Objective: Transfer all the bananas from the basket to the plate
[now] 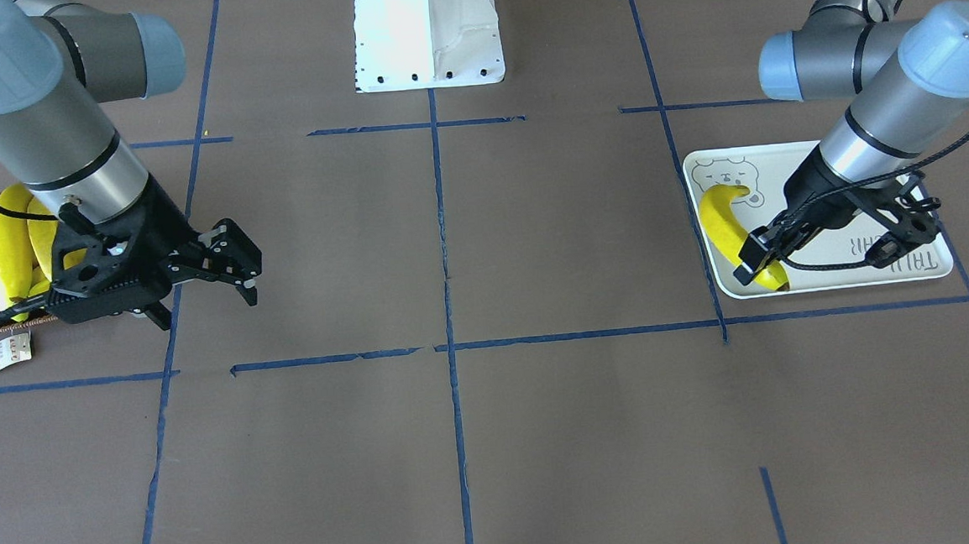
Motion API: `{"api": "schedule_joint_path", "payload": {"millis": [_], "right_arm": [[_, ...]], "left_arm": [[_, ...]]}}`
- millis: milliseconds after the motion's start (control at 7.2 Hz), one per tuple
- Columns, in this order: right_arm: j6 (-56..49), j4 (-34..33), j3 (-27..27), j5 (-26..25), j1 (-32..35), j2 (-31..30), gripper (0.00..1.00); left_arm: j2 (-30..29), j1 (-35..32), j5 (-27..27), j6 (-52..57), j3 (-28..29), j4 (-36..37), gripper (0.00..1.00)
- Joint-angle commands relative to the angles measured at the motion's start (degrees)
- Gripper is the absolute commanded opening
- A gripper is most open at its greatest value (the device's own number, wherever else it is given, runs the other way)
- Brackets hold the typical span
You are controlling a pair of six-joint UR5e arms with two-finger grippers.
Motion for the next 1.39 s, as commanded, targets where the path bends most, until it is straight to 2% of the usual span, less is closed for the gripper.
{"api": "schedule_joint_path", "payload": {"millis": [0,278,556,694,972,1250], "right_arm": [[-5.5,-1.6,0.5,0.2,1.9,-2.5,0.99],[-5.5,-1.4,0.5,0.2,1.9,-3.3,0.99],[-5.5,-1.1,0.5,0.2,1.9,-3.7,0.99],[-5.5,-1.0,0.8,0.2,1.9,-3.8,0.99],[-5.5,-0.9,0.7,0.1,1.9,-4.1,0.99],[-5.5,-0.9,0.7,0.1,1.9,-4.2,0.99]], "left_arm": [[10.9,-0.9,-0.1,13.7,-3.0,7.3,0.00],[15.2,-4.6,0.0,20.1,-1.6,6.9,0.00],[15.7,-7.4,-0.1,13.9,-0.7,6.8,0.00],[15.9,-7.4,-0.1,11.3,1.9,4.0,0.00],[16.0,-7.5,0.0,8.5,11.3,-8.6,0.00],[16.1,-7.6,0.0,9.8,15.6,-12.9,0.03]]}}
